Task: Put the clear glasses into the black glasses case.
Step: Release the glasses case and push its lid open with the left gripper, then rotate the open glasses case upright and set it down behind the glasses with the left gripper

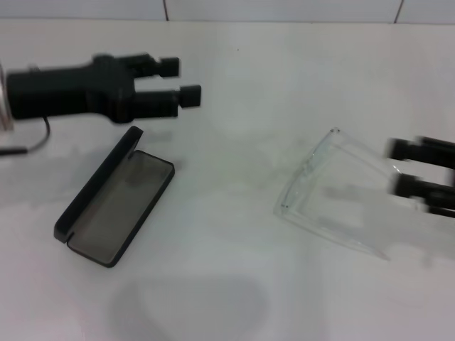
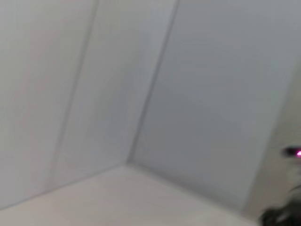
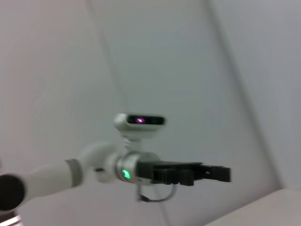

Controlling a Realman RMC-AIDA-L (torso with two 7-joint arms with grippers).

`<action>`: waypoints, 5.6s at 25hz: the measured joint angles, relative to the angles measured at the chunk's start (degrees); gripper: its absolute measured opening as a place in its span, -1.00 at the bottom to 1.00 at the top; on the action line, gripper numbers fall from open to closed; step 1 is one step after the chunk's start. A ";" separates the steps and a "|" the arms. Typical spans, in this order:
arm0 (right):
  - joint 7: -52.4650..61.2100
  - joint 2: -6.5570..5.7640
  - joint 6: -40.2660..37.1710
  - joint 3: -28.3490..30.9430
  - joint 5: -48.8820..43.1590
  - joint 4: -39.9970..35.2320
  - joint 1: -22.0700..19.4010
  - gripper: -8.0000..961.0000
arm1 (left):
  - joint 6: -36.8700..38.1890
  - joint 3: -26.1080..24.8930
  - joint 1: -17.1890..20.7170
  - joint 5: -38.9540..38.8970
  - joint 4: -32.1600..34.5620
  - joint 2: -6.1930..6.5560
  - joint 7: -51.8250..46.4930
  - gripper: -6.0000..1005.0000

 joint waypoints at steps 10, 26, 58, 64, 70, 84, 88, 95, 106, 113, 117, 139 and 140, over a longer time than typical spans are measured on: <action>-0.86 -1.24 -4.04 16.23 -0.14 -0.14 -10.07 0.32 | -5.88 11.55 -0.11 31.32 32.81 -1.80 -32.32 0.39; -2.01 -1.20 -2.35 17.43 -0.39 -0.12 -7.47 0.32 | -6.02 33.67 -0.50 63.50 38.69 -1.81 -53.31 0.32; -3.39 -0.87 -1.10 17.59 -0.10 0.41 -7.63 0.32 | -3.69 34.71 -5.21 65.34 26.57 -1.59 -53.29 -0.13; -3.46 -0.70 -1.32 17.60 -0.02 0.41 -8.28 0.32 | -3.93 35.27 -5.04 65.30 27.21 -1.59 -51.41 -0.42; -3.48 -0.60 -2.00 17.59 0.00 0.41 -9.05 0.32 | -8.12 37.85 -7.58 65.29 30.20 -1.49 -45.77 -0.58; -3.48 0.11 -7.76 23.54 -0.33 0.41 -14.62 0.32 | -36.53 52.21 -10.69 65.27 24.30 -1.82 -17.95 -0.58; -3.60 0.60 -7.78 23.57 -0.43 0.46 -15.63 0.32 | -42.19 54.40 -14.51 65.27 17.59 -1.90 -17.17 -0.58; -4.23 1.15 -7.54 23.48 -0.45 0.57 -16.24 0.32 | -50.74 56.83 -17.54 65.29 8.93 -2.23 -17.33 -0.58; -4.27 1.43 -7.09 22.93 -0.55 0.59 -15.72 0.32 | -52.49 57.57 -20.67 62.08 1.92 -2.47 -18.97 -0.58; -4.29 1.62 -7.09 22.86 -0.95 0.58 -15.76 0.32 | -49.96 57.88 -21.93 60.94 1.09 -2.52 -21.26 -0.58; -4.40 1.62 -7.10 22.86 -1.43 0.58 -15.87 0.32 | -48.90 59.53 -22.80 60.99 0.91 -2.51 -24.27 -0.57; -6.38 1.70 -7.67 22.87 -2.09 2.08 -16.26 0.32 | -47.96 64.34 -23.31 60.96 1.04 -2.62 -28.12 -0.57; -6.38 1.70 -7.69 22.87 -2.10 2.08 -16.26 0.32 | -48.08 64.34 -23.32 60.94 1.06 -2.64 -28.29 -0.57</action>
